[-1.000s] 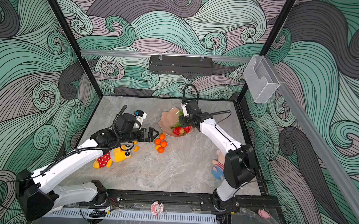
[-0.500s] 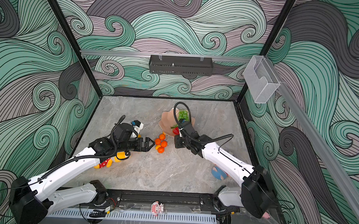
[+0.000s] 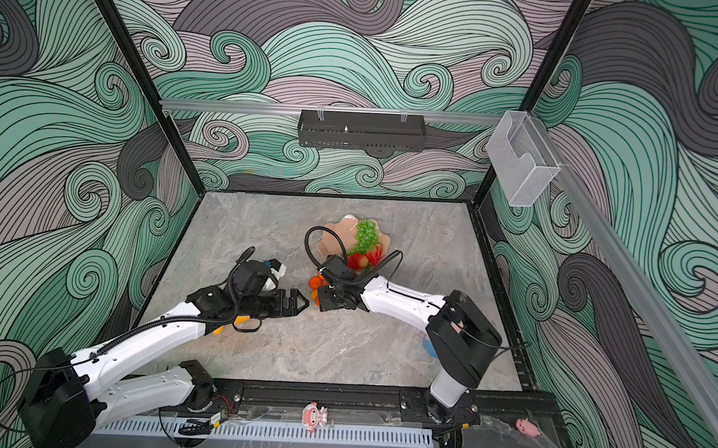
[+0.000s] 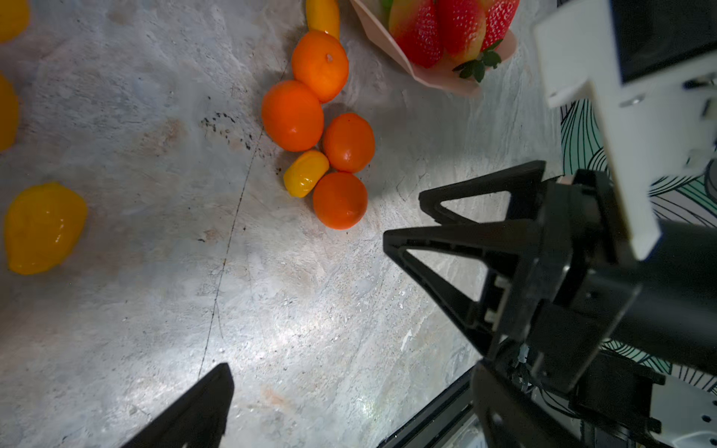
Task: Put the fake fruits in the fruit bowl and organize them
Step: 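Move the open right gripper over the tangerine cluster beside the bowl, then lower the right gripper and close it on the nearest tangerine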
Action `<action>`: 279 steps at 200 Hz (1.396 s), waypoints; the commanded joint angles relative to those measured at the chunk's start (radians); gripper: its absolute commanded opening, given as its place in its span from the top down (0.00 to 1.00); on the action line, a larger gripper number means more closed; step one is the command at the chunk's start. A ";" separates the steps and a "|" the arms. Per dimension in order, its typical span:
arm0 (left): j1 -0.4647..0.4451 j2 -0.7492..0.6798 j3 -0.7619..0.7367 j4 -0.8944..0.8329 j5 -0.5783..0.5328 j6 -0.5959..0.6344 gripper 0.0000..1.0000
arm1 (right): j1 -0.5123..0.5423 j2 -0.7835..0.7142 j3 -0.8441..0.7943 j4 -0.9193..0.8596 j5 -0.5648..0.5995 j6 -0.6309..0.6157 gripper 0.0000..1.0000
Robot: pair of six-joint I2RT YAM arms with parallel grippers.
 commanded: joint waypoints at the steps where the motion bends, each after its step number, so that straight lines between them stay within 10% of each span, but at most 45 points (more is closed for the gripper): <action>1: 0.023 -0.025 -0.011 0.030 0.005 -0.030 0.01 | 0.014 0.035 0.045 -0.027 -0.005 -0.004 0.36; 279: 0.084 -0.059 -0.015 0.006 -0.007 0.002 0.01 | 0.018 0.301 0.258 -0.164 0.033 0.000 0.53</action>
